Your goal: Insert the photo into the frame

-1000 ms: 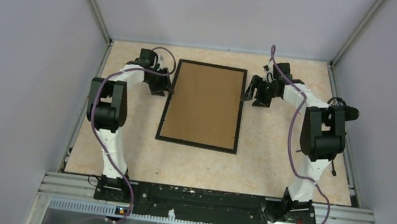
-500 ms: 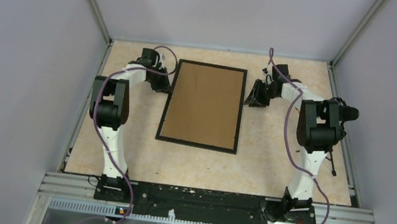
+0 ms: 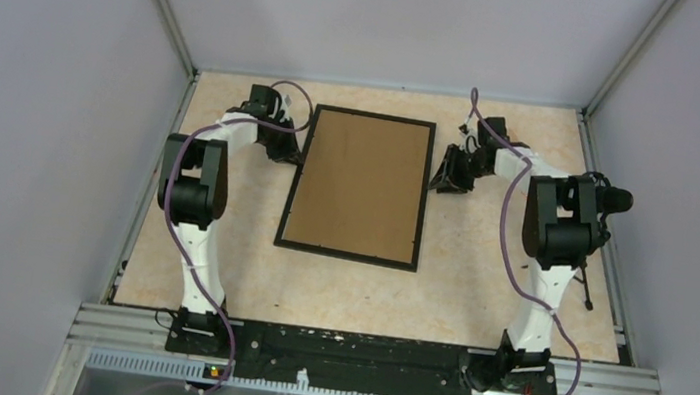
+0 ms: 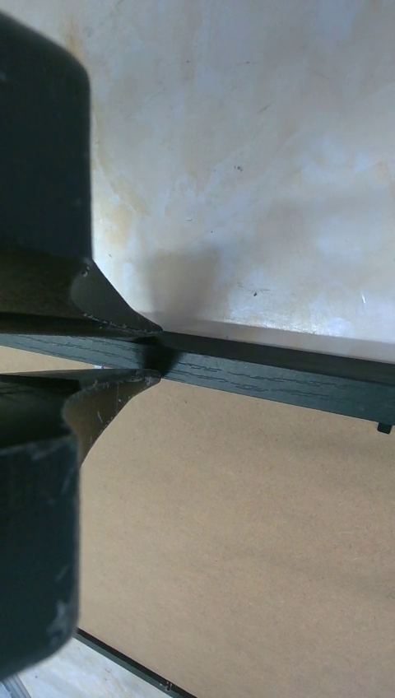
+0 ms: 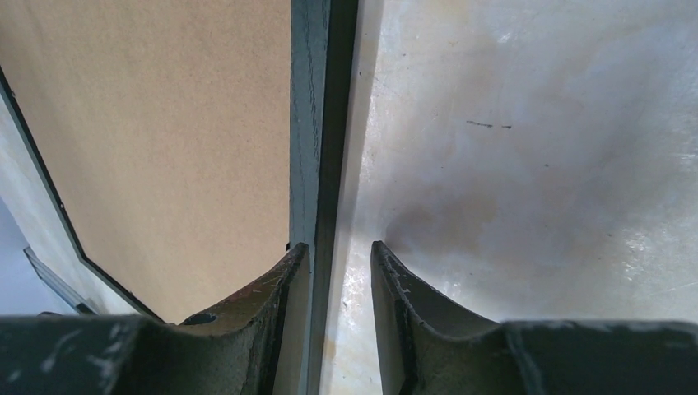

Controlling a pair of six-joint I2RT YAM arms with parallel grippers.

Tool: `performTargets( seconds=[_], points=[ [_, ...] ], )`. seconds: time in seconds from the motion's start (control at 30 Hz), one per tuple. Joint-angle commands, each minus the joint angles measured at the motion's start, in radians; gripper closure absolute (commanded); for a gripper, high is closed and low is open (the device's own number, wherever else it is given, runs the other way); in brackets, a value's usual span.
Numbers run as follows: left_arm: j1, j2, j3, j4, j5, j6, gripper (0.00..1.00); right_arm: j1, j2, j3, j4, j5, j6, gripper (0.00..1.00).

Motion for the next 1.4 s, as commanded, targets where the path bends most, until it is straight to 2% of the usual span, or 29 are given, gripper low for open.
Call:
performTargets(
  seconds=[0.0, 1.17, 1.37],
  points=[
    [-0.001, 0.068, -0.003, -0.035, -0.111, -0.006, 1.00, 0.021, 0.019, -0.010, 0.005, -0.015, -0.027, 0.66],
    [-0.004, 0.059, -0.006, -0.046, -0.110, -0.013, 1.00, 0.087, 0.089, 0.025, -0.054, 0.123, 0.007, 0.72],
    [-0.028, 0.066, -0.009, -0.044, -0.098, -0.013, 1.00, 0.132, 0.151, 0.086, -0.098, 0.234, 0.055, 0.71]
  ],
)
